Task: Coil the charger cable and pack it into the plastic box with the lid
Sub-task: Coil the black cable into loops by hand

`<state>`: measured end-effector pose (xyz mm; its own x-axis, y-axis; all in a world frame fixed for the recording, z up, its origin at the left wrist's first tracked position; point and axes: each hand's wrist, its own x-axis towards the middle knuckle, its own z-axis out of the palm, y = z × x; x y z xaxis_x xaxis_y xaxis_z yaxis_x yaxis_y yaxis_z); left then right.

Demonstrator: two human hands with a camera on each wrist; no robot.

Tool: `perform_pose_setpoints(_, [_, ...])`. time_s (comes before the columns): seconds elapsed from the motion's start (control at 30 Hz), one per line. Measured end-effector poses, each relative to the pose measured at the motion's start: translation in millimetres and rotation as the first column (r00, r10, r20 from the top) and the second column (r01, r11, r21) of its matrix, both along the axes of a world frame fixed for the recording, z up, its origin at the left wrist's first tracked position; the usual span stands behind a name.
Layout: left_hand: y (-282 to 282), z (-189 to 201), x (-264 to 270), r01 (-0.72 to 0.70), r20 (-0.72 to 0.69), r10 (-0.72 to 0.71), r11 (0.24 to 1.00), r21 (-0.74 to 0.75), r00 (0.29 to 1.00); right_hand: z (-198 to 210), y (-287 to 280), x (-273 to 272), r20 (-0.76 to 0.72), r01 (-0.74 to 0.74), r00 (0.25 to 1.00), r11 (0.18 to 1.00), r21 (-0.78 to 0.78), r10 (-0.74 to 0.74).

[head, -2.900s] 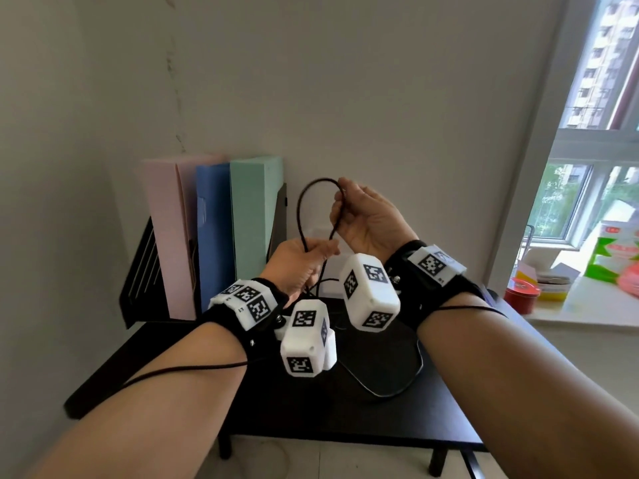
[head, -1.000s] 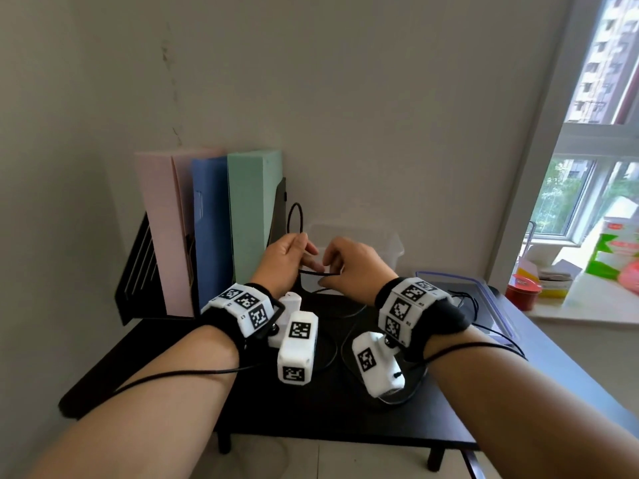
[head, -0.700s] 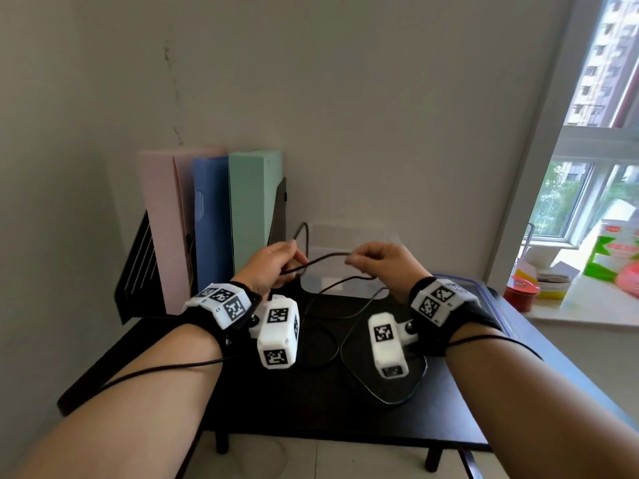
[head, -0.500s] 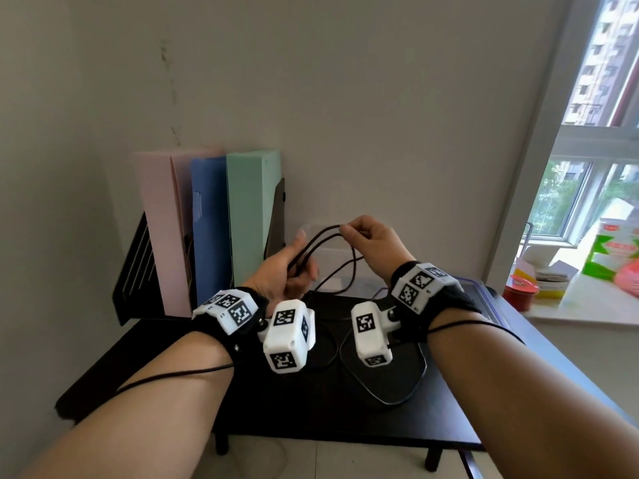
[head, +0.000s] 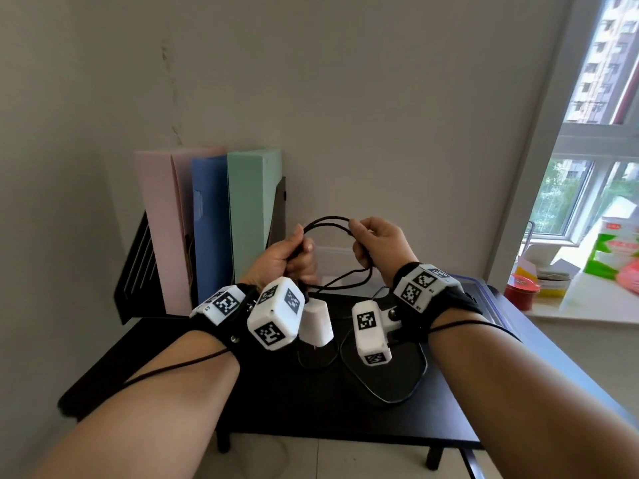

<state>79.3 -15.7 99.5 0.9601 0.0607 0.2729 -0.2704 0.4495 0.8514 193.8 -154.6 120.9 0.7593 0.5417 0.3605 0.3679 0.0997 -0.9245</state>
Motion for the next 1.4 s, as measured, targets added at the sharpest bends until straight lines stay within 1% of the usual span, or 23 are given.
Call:
perform_pose_setpoints(0.07, [5, 2, -2, -0.006, 0.015, 0.006, 0.999, -0.038, 1.000, -5, -4, 1, 0.041, -0.053, 0.998, 0.997, -0.059, 0.055])
perform_pose_setpoints(0.13, [11, 4, -4, -0.033, 0.050, 0.037, 0.996, -0.086, 0.998, -13, -7, 2, 0.104, -0.100, 0.987, 0.978, -0.184, 0.121])
perform_pose_setpoints(0.23, [19, 6, -7, -0.079, 0.099, 0.100, 0.976, -0.201, 0.990, -28, -8, 5, 0.136, -0.162, 0.965, 0.918, -0.363, 0.224])
perform_pose_setpoints(0.3, [26, 7, -11, -0.122, 0.118, 0.159, 0.954, -0.274, 0.980, -39, -9, 9, 0.165, -0.147, 0.951, 0.853, -0.501, 0.261])
perform_pose_setpoints(0.37, [35, 9, -14, -0.165, 0.134, 0.222, 0.924, -0.344, 0.966, -47, -13, 13, 0.231, -0.042, 0.945, 0.786, -0.617, 0.232])
perform_pose_setpoints(0.4, [38, 10, -16, -0.191, 0.134, 0.254, 0.912, -0.364, 0.958, -51, -16, 15, 0.254, 0.011, 0.948, 0.781, -0.625, 0.190])
perform_pose_setpoints(0.47, [44, 13, -19, -0.266, 0.107, 0.324, 0.892, -0.365, 0.940, -56, -23, 21, 0.255, 0.086, 0.963, 0.804, -0.589, 0.084])
perform_pose_setpoints(0.53, [47, 14, -21, -0.352, 0.042, 0.389, 0.869, -0.347, 0.920, -57, -27, 26, 0.224, 0.151, 0.974, 0.843, -0.516, -0.037])
perform_pose_setpoints(0.6, [44, 13, -22, -0.421, -0.032, 0.434, 0.851, -0.314, 0.900, -51, -27, 25, 0.125, 0.192, 0.980, 0.904, -0.382, -0.155])
perform_pose_setpoints(0.63, [41, 12, -21, -0.448, -0.060, 0.450, 0.847, -0.288, 0.891, -45, -27, 24, 0.087, 0.228, 0.974, 0.919, -0.322, -0.211])
perform_pose_setpoints(0.67, [38, 10, -21, -0.465, -0.082, 0.461, 0.845, -0.263, 0.884, -39, -27, 21, 0.099, 0.281, 0.960, 0.909, -0.308, -0.263])
perform_pose_setpoints(0.73, [31, 8, -18, -0.471, -0.098, 0.461, 0.854, -0.223, 0.882, -26, -26, 14, 0.210, 0.372, 0.926, 0.856, -0.358, -0.315])
perform_pose_setpoints(0.8, [26, 7, -15, -0.446, -0.072, 0.441, 0.873, -0.199, 0.895, -19, -24, 5, 0.339, 0.434, 0.890, 0.792, -0.429, -0.303])
perform_pose_setpoints(0.87, [21, 7, -13, -0.408, -0.029, 0.409, 0.898, -0.167, 0.912, -16, -19, -5, 0.463, 0.479, 0.854, 0.701, -0.528, -0.235])
perform_pose_setpoints(0.97, [11, 9, -10, -0.361, 0.041, 0.365, 0.929, -0.076, 0.930, -15, -7, -17, 0.587, 0.508, 0.808, 0.556, -0.658, -0.044])
perform_pose_setpoints(1.03, [3, 10, -7, -0.363, 0.075, 0.360, 0.931, 0.029, 0.930, -14, 1, -23, 0.646, 0.531, 0.756, 0.476, -0.701, 0.108])
perform_pose_setpoints(1.1, [-3, 11, -2, -0.386, 0.091, 0.376, 0.910, 0.152, 0.922, -12, 6, -29, 0.679, 0.549, 0.689, 0.429, -0.717, 0.253])
perform_pose_setpoints(1.13, [-6, 12, 0, -0.399, 0.098, 0.387, 0.893, 0.210, 0.917, -11, 7, -33, 0.698, 0.559, 0.644, 0.431, -0.708, 0.311])
perform_pose_setpoints(1.2, [-12, 11, 3, -0.431, 0.117, 0.416, 0.842, 0.324, 0.902, -8, 8, -39, 0.732, 0.553, 0.559, 0.482, -0.679, 0.389])
perform_pose_setpoints(1.23, [-13, 8, 6, -0.451, 0.129, 0.436, 0.808, 0.379, 0.890, -7, 8, -42, 0.739, 0.536, 0.535, 0.511, -0.672, 0.410])
perform_pose_setpoints(1.27, [-14, 5, 9, -0.474, 0.144, 0.460, 0.771, 0.425, 0.876, -6, 8, -44, 0.740, 0.513, 0.527, 0.538, -0.669, 0.418])
perform_pose_setpoints(1.3, [-15, 3, 10, -0.497, 0.158, 0.483, 0.738, 0.456, 0.862, -4, 8, -45, 0.729, 0.476, 0.545, 0.562, -0.676, 0.414])
perform_pose_setpoints(1.4, [-16, 1, 14, -0.544, 0.188, 0.532, 0.663, 0.514, 0.826, -4, 7, -40, 0.616, 0.271, 0.688, 0.652, -0.708, 0.383])
